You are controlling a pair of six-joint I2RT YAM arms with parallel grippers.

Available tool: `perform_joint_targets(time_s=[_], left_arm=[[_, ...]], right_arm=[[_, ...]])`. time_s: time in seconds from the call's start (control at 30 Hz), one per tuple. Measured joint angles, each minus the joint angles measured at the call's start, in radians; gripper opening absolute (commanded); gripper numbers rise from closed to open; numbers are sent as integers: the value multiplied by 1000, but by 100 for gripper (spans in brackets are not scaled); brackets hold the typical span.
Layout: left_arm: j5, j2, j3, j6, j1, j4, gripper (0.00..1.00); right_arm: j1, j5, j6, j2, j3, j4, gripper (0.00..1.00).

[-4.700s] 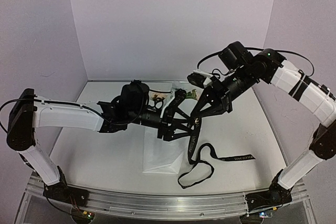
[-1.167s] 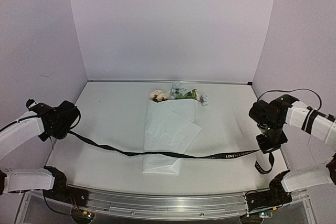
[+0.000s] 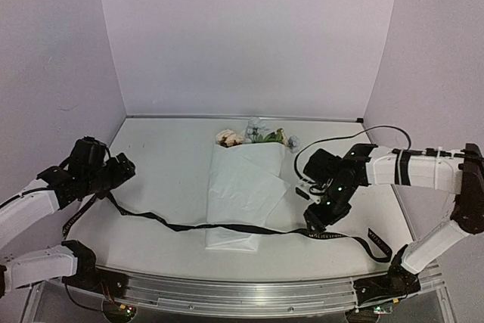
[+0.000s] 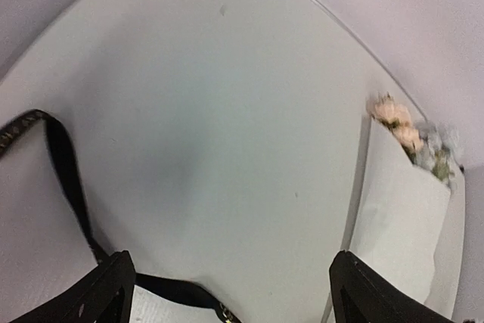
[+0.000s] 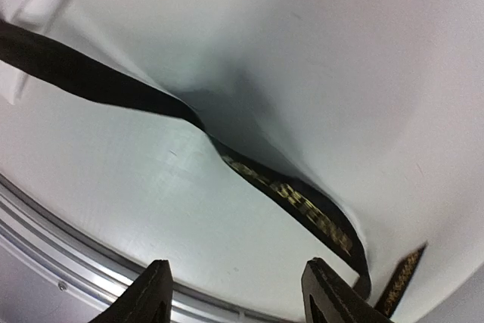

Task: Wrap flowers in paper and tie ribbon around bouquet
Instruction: Adjust the ribbon at the center of the board.

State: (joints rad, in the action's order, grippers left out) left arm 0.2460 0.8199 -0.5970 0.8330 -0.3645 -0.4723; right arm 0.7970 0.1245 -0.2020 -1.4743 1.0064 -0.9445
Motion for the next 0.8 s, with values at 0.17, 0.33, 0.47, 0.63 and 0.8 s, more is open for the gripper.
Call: perform_joint_targets(time_s=[0.17, 0.33, 0.47, 0.63, 0.8], left_arm=[[-118, 122, 24, -23, -144, 116, 91], [-194, 183, 30, -32, -159, 207, 91], [-247, 220, 30, -45, -161, 254, 90], [-298, 264, 30, -53, -161, 292, 89], [-336, 280, 30, -57, -161, 305, 85]], right_arm=[[97, 42, 128, -137, 26, 167, 60], [139, 61, 211, -220, 63, 274, 60], [153, 66, 243, -268, 104, 315, 60], [168, 75, 255, -329, 147, 335, 54], [185, 79, 252, -374, 165, 347, 45]])
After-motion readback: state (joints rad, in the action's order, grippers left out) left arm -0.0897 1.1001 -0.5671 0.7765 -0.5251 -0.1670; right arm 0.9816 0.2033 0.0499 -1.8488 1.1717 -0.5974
